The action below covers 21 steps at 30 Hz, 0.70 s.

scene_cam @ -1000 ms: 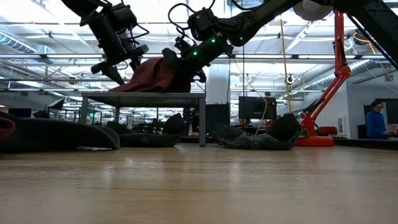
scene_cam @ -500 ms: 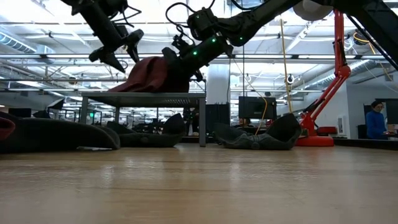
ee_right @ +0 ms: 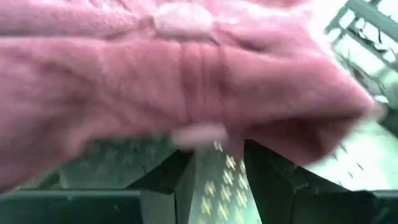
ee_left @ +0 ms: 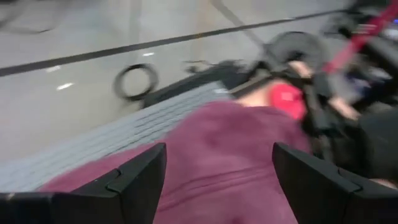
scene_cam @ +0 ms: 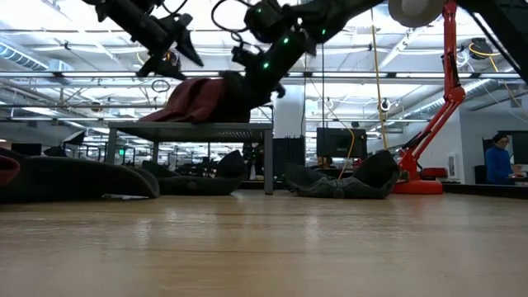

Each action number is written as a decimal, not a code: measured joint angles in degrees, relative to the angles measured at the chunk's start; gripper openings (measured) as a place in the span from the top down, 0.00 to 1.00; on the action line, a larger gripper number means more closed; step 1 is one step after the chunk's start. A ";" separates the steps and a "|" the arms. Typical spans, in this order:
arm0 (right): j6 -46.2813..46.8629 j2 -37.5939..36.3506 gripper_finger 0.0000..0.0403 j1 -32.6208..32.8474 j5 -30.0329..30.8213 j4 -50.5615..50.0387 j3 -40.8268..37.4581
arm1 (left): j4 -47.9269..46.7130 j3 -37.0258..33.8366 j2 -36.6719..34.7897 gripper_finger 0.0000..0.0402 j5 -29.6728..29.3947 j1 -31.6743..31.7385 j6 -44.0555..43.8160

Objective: Pick & Place hat
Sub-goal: Stack the top red cap on top of the red cap on the shelf

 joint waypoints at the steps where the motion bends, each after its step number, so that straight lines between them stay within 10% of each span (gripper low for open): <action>1: 1.13 -0.82 0.68 0.21 0.20 -2.61 0.01 | 0.63 0.01 0.00 0.26 2.25 0.00 0.71; 14: 14.03 -10.35 0.68 3.29 3.17 -26.70 -0.10 | 4.69 0.05 5.42 0.26 9.16 -2.99 5.90; 21: 14.03 -14.73 0.68 5.35 3.24 -26.77 -0.08 | 7.12 0.03 9.90 0.26 -0.15 -2.95 -0.57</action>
